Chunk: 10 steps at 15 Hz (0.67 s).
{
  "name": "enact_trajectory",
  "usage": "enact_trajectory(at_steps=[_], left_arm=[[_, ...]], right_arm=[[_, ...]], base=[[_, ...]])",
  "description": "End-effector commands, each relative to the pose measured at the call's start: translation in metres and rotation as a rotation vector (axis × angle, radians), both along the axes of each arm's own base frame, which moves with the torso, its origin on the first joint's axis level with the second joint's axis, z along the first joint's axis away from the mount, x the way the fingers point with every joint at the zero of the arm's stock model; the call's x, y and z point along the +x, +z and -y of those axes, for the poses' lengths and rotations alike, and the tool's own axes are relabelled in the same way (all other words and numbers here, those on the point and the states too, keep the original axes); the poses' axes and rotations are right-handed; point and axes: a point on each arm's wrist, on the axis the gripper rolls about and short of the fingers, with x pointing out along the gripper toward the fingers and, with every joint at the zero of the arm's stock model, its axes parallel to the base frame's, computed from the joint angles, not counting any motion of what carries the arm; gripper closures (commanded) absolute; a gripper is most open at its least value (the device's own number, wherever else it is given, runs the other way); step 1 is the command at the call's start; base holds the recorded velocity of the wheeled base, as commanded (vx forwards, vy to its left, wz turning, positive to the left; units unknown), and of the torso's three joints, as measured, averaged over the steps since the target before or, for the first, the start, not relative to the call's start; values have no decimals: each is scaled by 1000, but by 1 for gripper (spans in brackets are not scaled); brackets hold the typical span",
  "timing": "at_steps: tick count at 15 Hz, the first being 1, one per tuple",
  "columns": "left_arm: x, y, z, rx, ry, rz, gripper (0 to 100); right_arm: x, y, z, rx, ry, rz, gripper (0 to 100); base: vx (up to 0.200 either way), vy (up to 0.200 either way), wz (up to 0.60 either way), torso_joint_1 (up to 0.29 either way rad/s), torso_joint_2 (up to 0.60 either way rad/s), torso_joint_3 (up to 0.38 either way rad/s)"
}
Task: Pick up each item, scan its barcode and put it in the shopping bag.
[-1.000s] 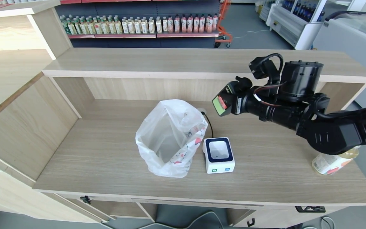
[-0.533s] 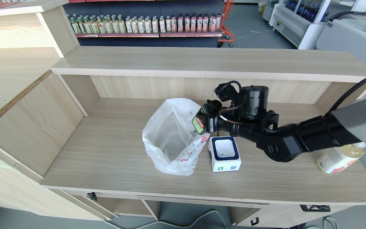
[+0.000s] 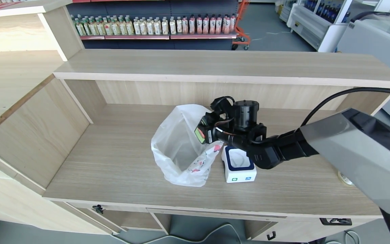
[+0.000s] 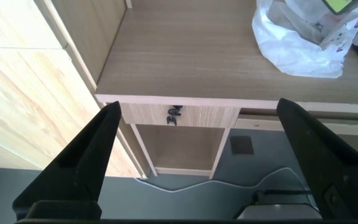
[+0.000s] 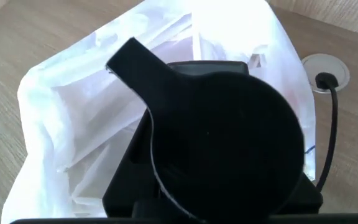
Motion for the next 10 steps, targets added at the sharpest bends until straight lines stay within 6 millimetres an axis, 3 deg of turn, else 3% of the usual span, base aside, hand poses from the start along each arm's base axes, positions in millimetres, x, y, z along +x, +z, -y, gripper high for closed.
enact_trajectory(at_steps=[1,10], left_arm=[[0,0,0,0,0,0,0],[0,0,0,0,0,0,0]], right_arm=[[11,-21,-5,-39,0,-3,100],[26,-37,5,-66,-34,-5,100]], base=[[0,0,0,0,0,0],[0,0,0,0,0,0]])
